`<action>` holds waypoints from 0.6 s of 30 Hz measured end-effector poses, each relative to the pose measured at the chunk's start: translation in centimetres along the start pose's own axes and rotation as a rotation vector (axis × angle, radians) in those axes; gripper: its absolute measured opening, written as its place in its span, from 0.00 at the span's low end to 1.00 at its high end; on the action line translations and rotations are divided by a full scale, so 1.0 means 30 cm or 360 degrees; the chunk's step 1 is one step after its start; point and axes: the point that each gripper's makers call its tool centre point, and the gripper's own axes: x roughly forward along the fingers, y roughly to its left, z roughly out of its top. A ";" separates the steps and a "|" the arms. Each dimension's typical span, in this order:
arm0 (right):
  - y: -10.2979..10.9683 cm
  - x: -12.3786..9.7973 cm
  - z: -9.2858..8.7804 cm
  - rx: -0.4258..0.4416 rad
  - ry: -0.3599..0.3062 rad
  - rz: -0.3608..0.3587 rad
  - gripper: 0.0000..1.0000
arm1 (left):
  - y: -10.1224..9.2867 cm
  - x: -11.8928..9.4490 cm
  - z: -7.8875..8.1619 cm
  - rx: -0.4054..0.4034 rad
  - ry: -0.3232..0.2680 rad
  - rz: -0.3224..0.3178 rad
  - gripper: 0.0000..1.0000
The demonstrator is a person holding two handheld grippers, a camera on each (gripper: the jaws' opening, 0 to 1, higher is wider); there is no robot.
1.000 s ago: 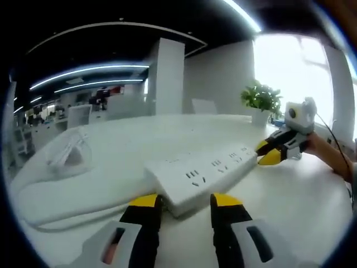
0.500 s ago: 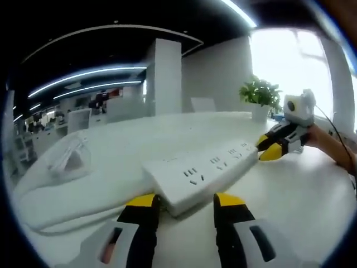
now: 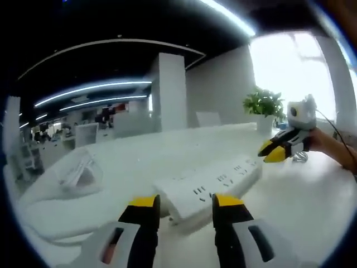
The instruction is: Straighten the power strip on the desk, plug the charger into it
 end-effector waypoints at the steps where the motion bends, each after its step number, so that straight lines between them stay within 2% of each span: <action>1: -0.015 -0.012 0.006 -0.0020 -0.0003 -0.0035 0.17 | -0.023 -0.001 0.018 -0.0011 -0.0057 -0.0057 0.40; 4: -0.046 -0.062 0.017 -0.0043 -0.0031 -0.0096 0.17 | -0.069 -0.014 0.029 -0.0012 -0.0121 -0.0179 0.39; 7: -0.110 -0.133 0.006 -0.0109 -0.0026 -0.0220 0.18 | -0.085 -0.050 0.001 -0.0003 -0.0118 -0.0230 0.38; 11: -0.211 -0.230 0.012 -0.0113 -0.0103 -0.0390 0.18 | -0.088 -0.084 -0.024 -0.0024 -0.0110 -0.0324 0.36; 14: -0.252 -0.282 0.026 -0.0076 -0.0185 -0.0448 0.18 | -0.093 -0.107 -0.032 0.0003 -0.0091 -0.0378 0.33; 18: -0.292 -0.309 0.013 -0.0035 -0.0191 -0.0493 0.18 | -0.098 -0.134 -0.007 -0.0002 -0.0111 -0.0407 0.30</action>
